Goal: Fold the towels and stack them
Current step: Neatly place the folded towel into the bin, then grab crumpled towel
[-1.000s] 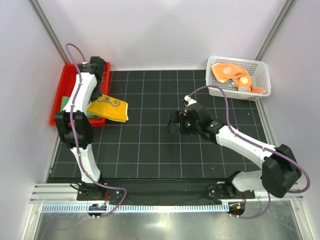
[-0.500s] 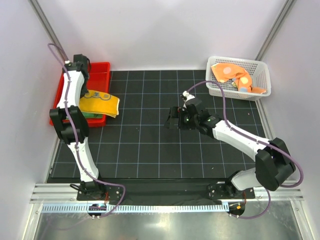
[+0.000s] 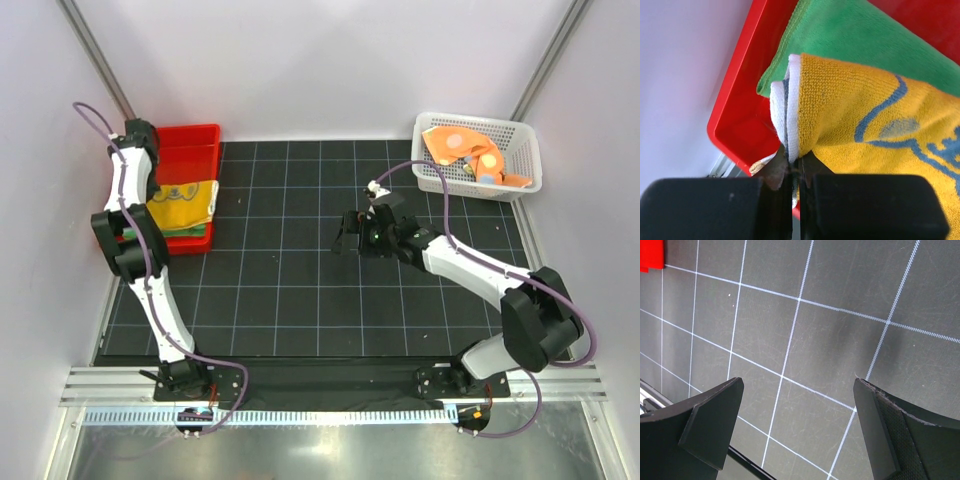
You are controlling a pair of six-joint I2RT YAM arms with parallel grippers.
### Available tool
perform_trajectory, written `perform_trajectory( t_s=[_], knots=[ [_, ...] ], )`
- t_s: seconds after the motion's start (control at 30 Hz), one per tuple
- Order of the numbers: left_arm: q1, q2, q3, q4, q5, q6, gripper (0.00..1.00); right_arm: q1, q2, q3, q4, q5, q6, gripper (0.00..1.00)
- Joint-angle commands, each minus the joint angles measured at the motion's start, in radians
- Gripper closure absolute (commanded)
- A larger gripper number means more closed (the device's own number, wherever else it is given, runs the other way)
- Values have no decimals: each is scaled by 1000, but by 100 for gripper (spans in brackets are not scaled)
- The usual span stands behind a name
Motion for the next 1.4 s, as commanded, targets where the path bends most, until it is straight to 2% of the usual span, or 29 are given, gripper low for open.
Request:
perform_trajectory(
  t_s=[0.0,0.1,0.17,0.23,0.3,0.37,0.47,0.5,0.53,0.57,0.63,0.67,0.73,0.87,0.97,1.03,1.17,1.27,1.37],
  knots=[
    [16,57,60,43,-32,-11,98,-5,6,56,35,-1,-12,0],
    [19,104,115,39,-62,-15,86,-5,14,71,23,-1,-7,0],
    [18,137,180,23,-93,-33,54,-5,9,79,6,-1,0,0],
    [16,149,238,-28,-151,-63,40,-5,2,91,-11,7,2,0],
    [16,129,255,-51,-176,-92,36,-5,-14,111,-43,27,2,0],
    [16,97,249,-59,-142,-118,34,-5,-21,125,-69,45,8,0],
    [0,-12,177,-48,61,-156,33,-6,-17,182,-100,82,28,0],
    [-11,-74,146,-16,126,-167,25,-8,-1,226,-125,96,34,0],
    [-23,-114,105,10,293,-159,24,-17,15,258,-145,129,37,0],
    [-46,-148,27,35,366,-156,24,-28,31,294,-204,183,36,0],
    [-83,-257,-45,90,468,-152,8,-89,84,413,-252,252,19,1],
    [-135,-291,-78,105,474,-150,1,-118,101,453,-289,264,11,0],
    [-187,-387,-156,141,514,-136,0,-195,165,582,-332,280,-6,0],
    [-299,-525,-298,193,759,-170,0,-382,297,775,-430,419,-18,0],
    [-442,-615,-442,237,784,-152,0,-477,389,892,-425,470,-30,0],
    [-474,-649,-489,240,769,-153,0,-520,440,927,-404,475,-53,0],
    [-490,-730,-648,335,856,-208,0,-623,555,985,-264,441,-70,0],
    [-491,-779,-725,423,901,-228,1,-698,669,1062,-214,390,-8,2],
    [-497,-796,-731,435,864,-161,0,-746,776,1111,-97,297,69,4]
  ],
)
